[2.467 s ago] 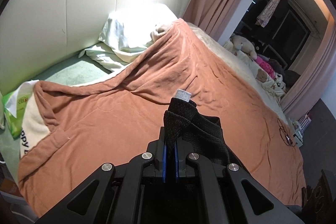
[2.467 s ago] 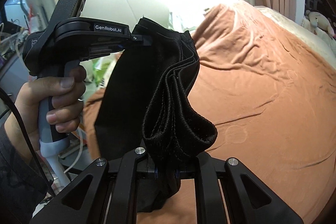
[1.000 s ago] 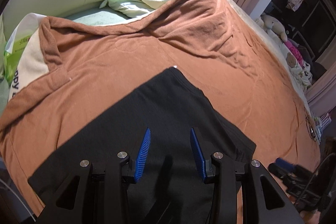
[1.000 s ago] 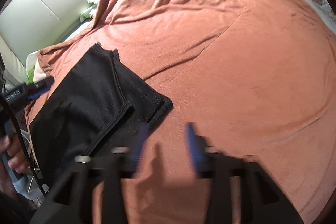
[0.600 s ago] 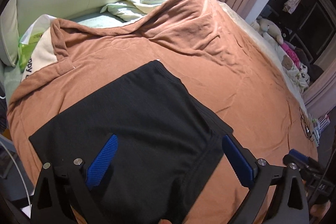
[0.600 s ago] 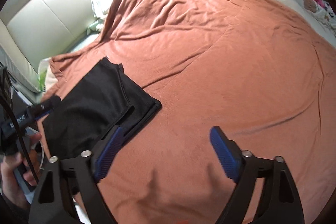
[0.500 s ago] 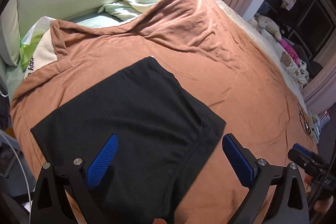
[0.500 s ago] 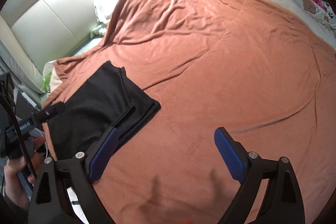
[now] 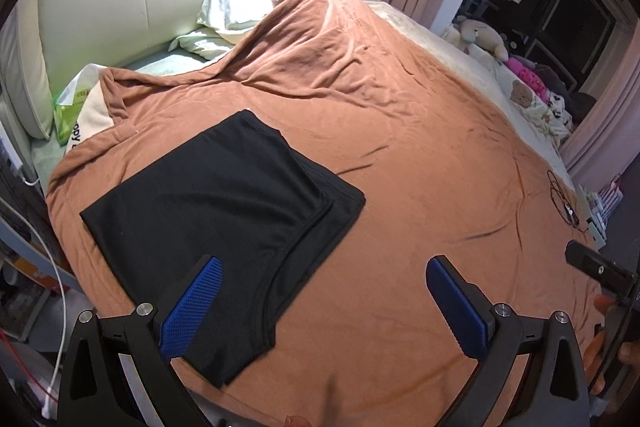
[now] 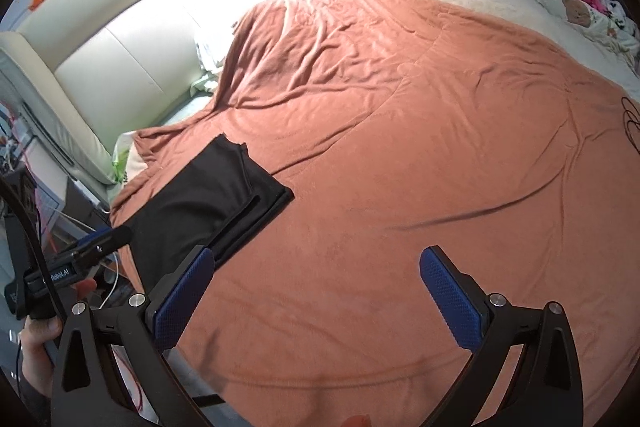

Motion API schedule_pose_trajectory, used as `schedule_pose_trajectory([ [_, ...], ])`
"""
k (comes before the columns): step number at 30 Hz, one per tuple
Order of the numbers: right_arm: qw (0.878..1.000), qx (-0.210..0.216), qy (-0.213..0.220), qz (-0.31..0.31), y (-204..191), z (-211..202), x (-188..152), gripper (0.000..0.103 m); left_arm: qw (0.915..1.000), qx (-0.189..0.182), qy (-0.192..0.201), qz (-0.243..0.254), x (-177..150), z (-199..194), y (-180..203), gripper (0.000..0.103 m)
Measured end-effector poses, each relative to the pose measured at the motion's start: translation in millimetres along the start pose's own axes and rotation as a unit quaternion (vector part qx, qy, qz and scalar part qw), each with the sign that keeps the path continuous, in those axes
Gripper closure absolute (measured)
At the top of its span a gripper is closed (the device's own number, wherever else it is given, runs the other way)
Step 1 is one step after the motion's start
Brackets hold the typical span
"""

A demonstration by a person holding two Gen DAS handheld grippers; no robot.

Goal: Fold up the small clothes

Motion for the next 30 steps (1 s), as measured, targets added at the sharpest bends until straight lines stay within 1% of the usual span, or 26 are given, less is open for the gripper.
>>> schedule_pose_trajectory([
  [2,1.000,-0.012,0.004,-0.002,6.5,-13.6,-6.9,0.000,1.0000,-0.004,0.003,-0.001,-6.8,-8.0,5.8,0.001],
  [7,1.000,-0.007,0.026,0.005,17.4,-50.4,-22.9,0.000,0.9999,-0.002,0.013,0.008,-22.1,-25.4,21.9,0.001],
  [11,0.999,-0.012,0.045,0.013,31.3,-77.4,-38.3,0.000,0.9994,-0.014,0.025,0.019,-36.1,-40.6,41.4,0.001],
  [15,0.998,-0.020,0.060,0.020,46.2,-104.8,-60.3,0.000,0.9986,-0.029,0.033,0.031,-51.5,-54.8,61.7,0.001],
  [21,0.996,-0.016,0.085,0.038,63.5,-150.6,-91.5,0.000,0.9967,-0.028,0.047,0.059,-74.1,-76.0,89.1,0.001],
  [25,0.993,-0.035,0.102,0.039,69.9,-176.0,-111.7,0.000,0.9954,-0.037,0.054,0.070,-89.6,-91.6,105.0,0.001],
  [30,0.990,-0.052,0.126,0.040,72.4,-205.0,-135.6,0.000,0.9925,-0.044,0.064,0.095,-111.8,-107.1,127.9,0.000],
])
Point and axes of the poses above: each gripper's, at about its wrist camera, not at the fingertips, and z roughly the way its jaws point, y to its right, x to its top, the point moved 9 cm from there along z, roughly the way its jaws point, and after that the axes turned 6 degrees about -y, right-handed, at the moved point
